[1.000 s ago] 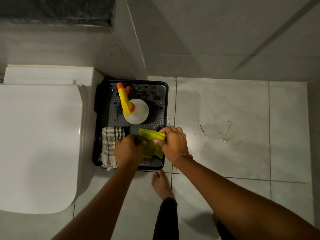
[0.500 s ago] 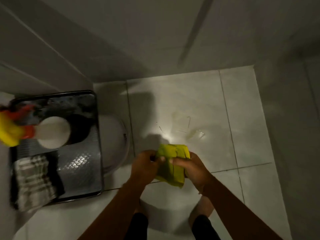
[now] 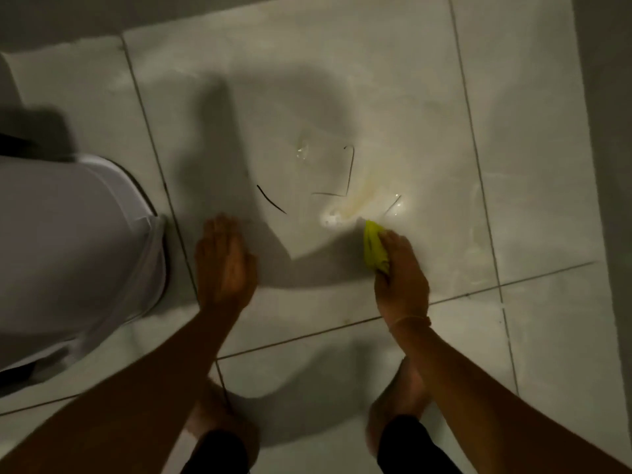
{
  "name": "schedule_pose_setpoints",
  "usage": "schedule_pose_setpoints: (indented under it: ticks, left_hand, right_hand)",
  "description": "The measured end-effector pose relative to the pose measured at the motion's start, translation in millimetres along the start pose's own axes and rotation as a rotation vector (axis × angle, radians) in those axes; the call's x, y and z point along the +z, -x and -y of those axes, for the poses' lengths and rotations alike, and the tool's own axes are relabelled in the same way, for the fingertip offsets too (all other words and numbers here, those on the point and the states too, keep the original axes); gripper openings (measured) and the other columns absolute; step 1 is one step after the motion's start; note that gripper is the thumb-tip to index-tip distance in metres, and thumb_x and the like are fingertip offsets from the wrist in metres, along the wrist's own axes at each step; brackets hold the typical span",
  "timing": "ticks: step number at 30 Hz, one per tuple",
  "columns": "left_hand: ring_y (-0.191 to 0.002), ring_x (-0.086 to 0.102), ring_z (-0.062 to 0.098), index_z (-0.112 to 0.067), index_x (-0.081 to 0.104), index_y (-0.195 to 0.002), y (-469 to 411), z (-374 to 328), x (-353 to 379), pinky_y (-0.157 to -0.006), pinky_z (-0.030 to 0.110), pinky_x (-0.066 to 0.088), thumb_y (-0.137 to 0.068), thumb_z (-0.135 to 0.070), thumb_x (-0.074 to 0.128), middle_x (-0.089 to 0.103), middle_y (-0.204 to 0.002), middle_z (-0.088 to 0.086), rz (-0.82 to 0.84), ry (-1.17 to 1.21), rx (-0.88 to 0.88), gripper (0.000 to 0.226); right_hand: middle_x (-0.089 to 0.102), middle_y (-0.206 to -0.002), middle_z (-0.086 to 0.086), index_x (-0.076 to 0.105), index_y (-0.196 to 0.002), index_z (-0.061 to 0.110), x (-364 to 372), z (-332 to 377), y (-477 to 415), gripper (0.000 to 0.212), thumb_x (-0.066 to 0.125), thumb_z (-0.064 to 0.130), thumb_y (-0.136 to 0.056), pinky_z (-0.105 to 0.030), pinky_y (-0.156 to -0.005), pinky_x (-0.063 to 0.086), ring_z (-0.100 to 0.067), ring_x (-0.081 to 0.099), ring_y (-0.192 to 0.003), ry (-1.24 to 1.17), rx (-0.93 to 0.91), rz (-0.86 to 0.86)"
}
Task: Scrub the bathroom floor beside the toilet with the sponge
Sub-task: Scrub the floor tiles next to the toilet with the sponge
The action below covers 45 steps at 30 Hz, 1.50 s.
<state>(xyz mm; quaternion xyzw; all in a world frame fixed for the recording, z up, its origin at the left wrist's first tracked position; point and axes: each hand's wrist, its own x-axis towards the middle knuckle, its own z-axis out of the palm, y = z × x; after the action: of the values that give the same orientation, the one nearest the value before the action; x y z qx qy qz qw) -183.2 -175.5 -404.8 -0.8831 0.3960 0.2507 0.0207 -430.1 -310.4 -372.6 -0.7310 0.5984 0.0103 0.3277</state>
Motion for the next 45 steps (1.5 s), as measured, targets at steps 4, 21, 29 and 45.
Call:
schedule_pose_setpoints:
  ticks: [4,21,29,45]
  left_hand:
    - [-0.154,0.017,0.041,-0.003,0.017,-0.158,-30.0,22.8,28.7,-0.126,0.056,0.015,-0.1,-0.042,0.03,0.02,-0.166,0.022,-0.066,-0.063,0.039,0.071]
    - [-0.157,0.005,0.037,-0.003,0.01,-0.159,-41.9,29.1,60.6,-0.127,0.038,-0.01,-0.104,-0.043,0.024,0.009,-0.169,0.021,-0.273,-0.063,0.079,0.07]
    - [-0.157,0.006,0.037,-0.003,0.01,-0.159,-42.6,26.8,64.5,-0.127,0.038,-0.01,-0.103,-0.043,0.027,0.01,-0.169,0.02,-0.289,-0.04,0.077,0.071]
    - [-0.157,0.009,0.037,-0.005,0.009,-0.159,-49.1,25.3,71.4,-0.128,0.047,0.001,-0.102,-0.046,0.023,0.013,-0.168,0.02,-0.321,-0.047,0.05,0.071]
  right_hand:
    - [0.038,-0.154,-0.008,0.039,-0.145,0.023,59.8,-7.9,12.5,0.073,0.056,0.0,-0.077,-0.044,-0.12,0.018,-0.033,0.027,-0.145,0.322,-0.519,0.302]
    - [0.034,-0.157,0.001,0.032,-0.148,0.03,91.0,-60.1,78.5,0.073,0.051,0.006,-0.082,-0.049,-0.12,0.015,-0.031,0.019,-0.148,0.526,-0.773,0.278]
    - [0.028,-0.158,-0.011,0.024,-0.15,0.027,65.8,-60.8,19.5,0.093,0.063,0.008,-0.068,-0.062,-0.117,0.016,-0.041,0.013,-0.147,0.466,-0.208,0.065]
    - [0.032,-0.157,-0.007,0.037,-0.145,0.033,77.0,-63.6,38.1,0.083,0.053,0.005,-0.069,-0.06,-0.117,0.019,-0.041,0.024,-0.144,0.521,-0.733,0.248]
